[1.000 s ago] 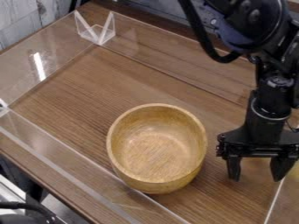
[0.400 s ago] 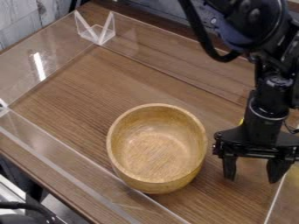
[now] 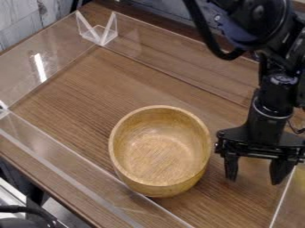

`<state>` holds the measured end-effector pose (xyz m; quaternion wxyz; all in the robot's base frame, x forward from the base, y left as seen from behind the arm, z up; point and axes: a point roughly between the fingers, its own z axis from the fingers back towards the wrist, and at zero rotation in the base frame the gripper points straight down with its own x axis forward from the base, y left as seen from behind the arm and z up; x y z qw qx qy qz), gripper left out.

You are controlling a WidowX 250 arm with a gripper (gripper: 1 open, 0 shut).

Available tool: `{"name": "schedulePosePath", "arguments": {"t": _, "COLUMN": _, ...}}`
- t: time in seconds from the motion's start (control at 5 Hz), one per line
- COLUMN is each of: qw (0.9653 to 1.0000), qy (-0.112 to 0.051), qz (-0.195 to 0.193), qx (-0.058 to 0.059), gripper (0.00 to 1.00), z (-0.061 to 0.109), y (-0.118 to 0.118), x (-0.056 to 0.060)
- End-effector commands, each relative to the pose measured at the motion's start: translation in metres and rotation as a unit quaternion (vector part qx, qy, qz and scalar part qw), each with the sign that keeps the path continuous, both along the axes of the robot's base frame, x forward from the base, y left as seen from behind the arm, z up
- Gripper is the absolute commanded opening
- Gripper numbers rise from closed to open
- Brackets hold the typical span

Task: Put the lemon in the brown bowl

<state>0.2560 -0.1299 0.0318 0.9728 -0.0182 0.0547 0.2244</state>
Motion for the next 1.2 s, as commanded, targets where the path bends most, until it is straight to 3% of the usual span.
{"name": "schedulePosePath", "arguments": {"t": 0.0, "qw": 0.9993, "qy": -0.036, "qz": -0.004, "qx": -0.014, "gripper": 1.0, "z": 0.023, "y": 0.0, "x": 0.013}}
{"name": "schedulePosePath", "arguments": {"t": 1.0, "qw": 0.999, "qy": -0.029, "qz": -0.034, "qx": -0.002, "gripper": 1.0, "z": 0.032, "y": 0.022, "x": 0.013}}
